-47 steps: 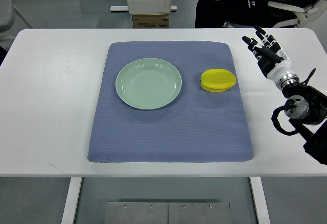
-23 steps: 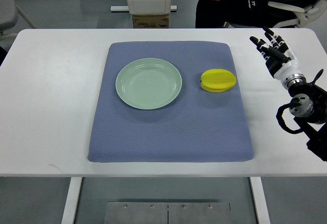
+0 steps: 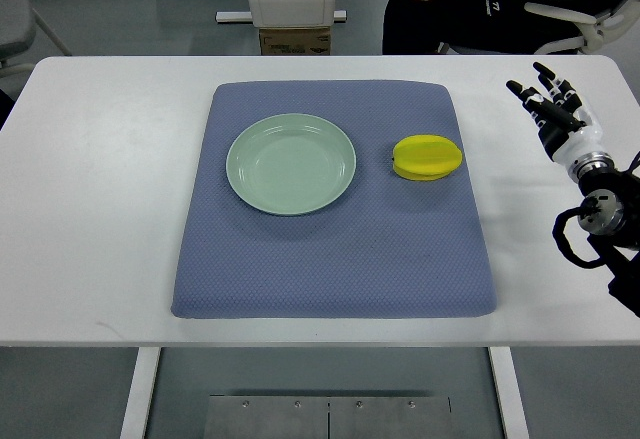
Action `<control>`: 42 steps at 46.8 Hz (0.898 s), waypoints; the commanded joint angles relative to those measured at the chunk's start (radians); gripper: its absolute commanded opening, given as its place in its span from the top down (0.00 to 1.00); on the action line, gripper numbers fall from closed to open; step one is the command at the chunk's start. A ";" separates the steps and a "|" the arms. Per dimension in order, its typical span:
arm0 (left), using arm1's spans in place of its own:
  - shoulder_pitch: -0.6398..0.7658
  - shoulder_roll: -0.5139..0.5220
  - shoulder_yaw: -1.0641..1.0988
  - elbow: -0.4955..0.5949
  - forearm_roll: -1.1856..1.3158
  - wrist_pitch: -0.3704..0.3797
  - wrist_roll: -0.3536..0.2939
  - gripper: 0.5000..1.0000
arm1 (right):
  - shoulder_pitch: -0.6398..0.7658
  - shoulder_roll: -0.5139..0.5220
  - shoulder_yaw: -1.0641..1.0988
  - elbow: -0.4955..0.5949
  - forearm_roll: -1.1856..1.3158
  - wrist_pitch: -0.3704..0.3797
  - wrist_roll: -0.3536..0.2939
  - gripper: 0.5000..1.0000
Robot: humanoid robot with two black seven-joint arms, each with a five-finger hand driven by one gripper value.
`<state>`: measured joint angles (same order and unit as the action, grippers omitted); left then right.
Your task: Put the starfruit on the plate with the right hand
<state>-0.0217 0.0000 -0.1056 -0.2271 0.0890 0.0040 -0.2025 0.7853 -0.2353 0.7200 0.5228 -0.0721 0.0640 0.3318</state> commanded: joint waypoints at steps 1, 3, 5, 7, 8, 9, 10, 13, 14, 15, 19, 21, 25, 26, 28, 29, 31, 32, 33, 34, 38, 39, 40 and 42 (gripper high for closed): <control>0.000 0.000 0.000 0.000 0.000 -0.001 0.000 0.00 | -0.003 0.001 -0.001 -0.006 -0.002 0.000 0.004 0.00; 0.000 0.000 0.001 0.000 0.000 0.001 0.000 0.00 | -0.003 -0.001 -0.001 -0.004 -0.002 0.000 0.006 0.00; 0.000 0.000 0.000 0.000 0.000 -0.001 0.000 0.00 | -0.001 -0.001 0.001 -0.004 -0.002 0.000 0.006 0.00; 0.000 0.000 0.000 0.000 0.000 0.001 0.000 0.00 | 0.002 -0.001 0.001 -0.006 -0.002 0.000 0.007 0.00; 0.000 0.000 0.001 0.000 0.000 0.001 0.000 0.00 | 0.002 -0.001 -0.001 -0.006 -0.002 0.000 0.009 0.00; 0.000 0.000 0.000 0.000 0.000 0.001 0.000 0.00 | 0.003 -0.001 -0.001 -0.004 -0.002 0.000 0.013 0.00; 0.000 0.000 0.000 0.000 0.000 0.001 0.000 0.00 | 0.005 -0.001 -0.001 -0.004 -0.003 0.000 0.021 0.00; 0.000 0.000 0.001 0.000 0.000 0.001 0.000 0.00 | 0.014 -0.002 -0.005 -0.003 -0.012 0.000 0.052 0.00; 0.000 0.000 0.000 0.000 0.000 0.001 0.000 0.00 | 0.017 -0.004 -0.013 -0.001 -0.012 0.000 0.064 0.00; 0.000 0.000 0.000 0.000 0.000 0.001 0.000 0.00 | 0.019 -0.006 -0.023 0.002 -0.014 0.000 0.073 0.00; 0.000 0.000 0.000 0.000 0.000 -0.001 0.000 0.00 | 0.038 -0.009 -0.098 0.011 -0.014 0.000 0.105 0.00; 0.000 0.000 0.000 0.000 0.000 0.001 0.000 0.00 | 0.054 -0.010 -0.140 0.016 -0.015 0.000 0.115 0.00; 0.000 0.000 0.000 0.000 0.000 0.001 0.000 0.00 | 0.086 -0.015 -0.235 0.017 -0.015 0.000 0.118 0.00; 0.000 0.000 0.000 0.000 0.000 0.001 0.000 0.00 | 0.094 -0.015 -0.260 0.019 -0.015 0.000 0.118 0.00; 0.000 0.000 0.000 0.000 0.000 0.001 0.000 0.00 | 0.109 -0.016 -0.299 0.020 -0.017 -0.003 0.125 0.00; 0.000 0.000 0.000 0.000 0.000 0.001 0.000 0.00 | 0.115 -0.018 -0.316 0.022 -0.017 -0.004 0.130 0.00; 0.000 0.000 0.000 0.000 0.000 0.001 0.000 0.00 | 0.124 -0.022 -0.347 0.026 -0.017 -0.006 0.141 0.00; 0.000 0.000 0.000 0.000 0.000 0.001 0.000 0.00 | 0.129 -0.025 -0.359 0.031 -0.020 -0.006 0.144 0.00; 0.000 0.000 0.000 0.000 0.000 -0.001 0.000 0.00 | 0.134 -0.029 -0.370 0.039 -0.026 -0.009 0.145 0.00; 0.000 0.000 0.001 0.000 0.000 -0.001 0.000 0.00 | 0.138 -0.035 -0.381 0.051 -0.032 -0.009 0.147 0.00; 0.000 0.000 0.001 0.000 0.000 0.001 0.000 0.00 | 0.149 -0.084 -0.409 0.135 -0.081 -0.012 0.150 0.00; 0.000 0.000 0.000 0.000 0.000 -0.001 0.000 0.00 | 0.149 -0.100 -0.412 0.167 -0.099 -0.013 0.150 0.00; 0.000 0.000 0.001 0.000 0.000 0.001 0.000 0.00 | 0.149 -0.117 -0.413 0.196 -0.118 -0.013 0.151 0.00; 0.000 0.000 0.001 0.000 0.000 0.001 0.000 0.00 | 0.149 -0.150 -0.413 0.259 -0.155 -0.016 0.153 0.00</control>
<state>-0.0214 0.0000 -0.1051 -0.2270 0.0890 0.0044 -0.2025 0.9339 -0.3433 0.3091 0.6993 -0.1804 0.0505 0.4822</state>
